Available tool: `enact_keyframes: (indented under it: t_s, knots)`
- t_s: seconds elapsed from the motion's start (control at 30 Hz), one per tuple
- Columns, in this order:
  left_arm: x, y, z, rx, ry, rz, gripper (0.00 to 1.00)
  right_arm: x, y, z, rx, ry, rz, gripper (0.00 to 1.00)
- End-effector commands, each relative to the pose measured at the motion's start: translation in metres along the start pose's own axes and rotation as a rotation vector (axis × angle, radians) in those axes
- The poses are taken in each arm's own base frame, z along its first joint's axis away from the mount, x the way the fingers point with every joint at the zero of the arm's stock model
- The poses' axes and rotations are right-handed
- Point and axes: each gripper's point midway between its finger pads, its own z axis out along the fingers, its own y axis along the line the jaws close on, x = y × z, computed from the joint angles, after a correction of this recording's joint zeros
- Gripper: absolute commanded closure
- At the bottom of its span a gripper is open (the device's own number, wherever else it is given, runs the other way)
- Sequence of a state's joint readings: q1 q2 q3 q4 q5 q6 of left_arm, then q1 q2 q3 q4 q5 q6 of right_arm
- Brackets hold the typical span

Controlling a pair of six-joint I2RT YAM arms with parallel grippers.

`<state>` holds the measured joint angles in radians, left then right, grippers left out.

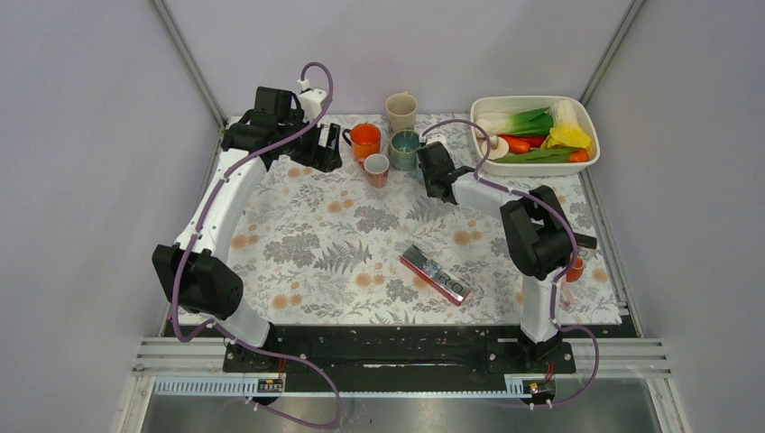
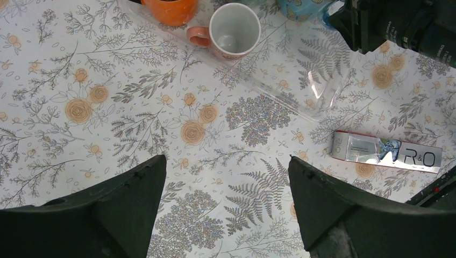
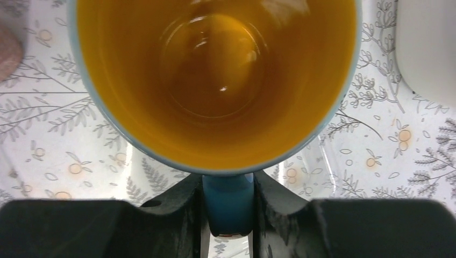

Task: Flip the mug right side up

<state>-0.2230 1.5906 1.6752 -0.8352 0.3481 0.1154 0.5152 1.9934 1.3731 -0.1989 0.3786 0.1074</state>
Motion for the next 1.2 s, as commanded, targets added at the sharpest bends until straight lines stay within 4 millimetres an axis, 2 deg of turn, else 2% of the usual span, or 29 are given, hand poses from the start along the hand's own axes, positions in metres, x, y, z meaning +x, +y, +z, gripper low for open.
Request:
enact_keyframes:
  t_s: [0.0,0.17,0.37,0.5,0.73,0.97,1.1,1.17]
  knots:
    - [-0.019,-0.002,-0.016,-0.009,-0.083,0.04,0.13,-0.006,-0.021,-0.002,0.043,-0.009,-0.04,0.65]
    - [-0.019,-0.002,-0.015,-0.008,-0.083,0.041,0.13,-0.005,-0.021,-0.002,0.023,0.002,-0.038,0.59]
    - [-0.018,-0.002,-0.014,-0.005,-0.08,0.04,0.13,-0.006,-0.023,-0.005,0.016,0.002,-0.028,0.56]
    - [-0.019,-0.002,-0.015,-0.007,-0.084,0.041,0.13,-0.002,-0.032,-0.008,0.053,0.023,0.009,0.52]
    - [-0.02,-0.002,-0.016,-0.008,-0.086,0.043,0.13,0.0,-0.047,-0.016,0.108,0.044,0.059,0.36]
    - [-0.02,-0.003,-0.017,-0.004,-0.088,0.044,0.13,-0.004,-0.047,-0.035,0.058,0.036,0.055,0.24]
    - [-0.02,-0.005,-0.017,0.006,-0.089,0.044,0.13,0.002,-0.046,-0.053,0.0,0.045,0.019,0.16]
    - [-0.019,-0.006,-0.017,0.013,-0.087,0.044,0.13,0.007,-0.048,-0.063,-0.009,0.048,0.01,0.07]
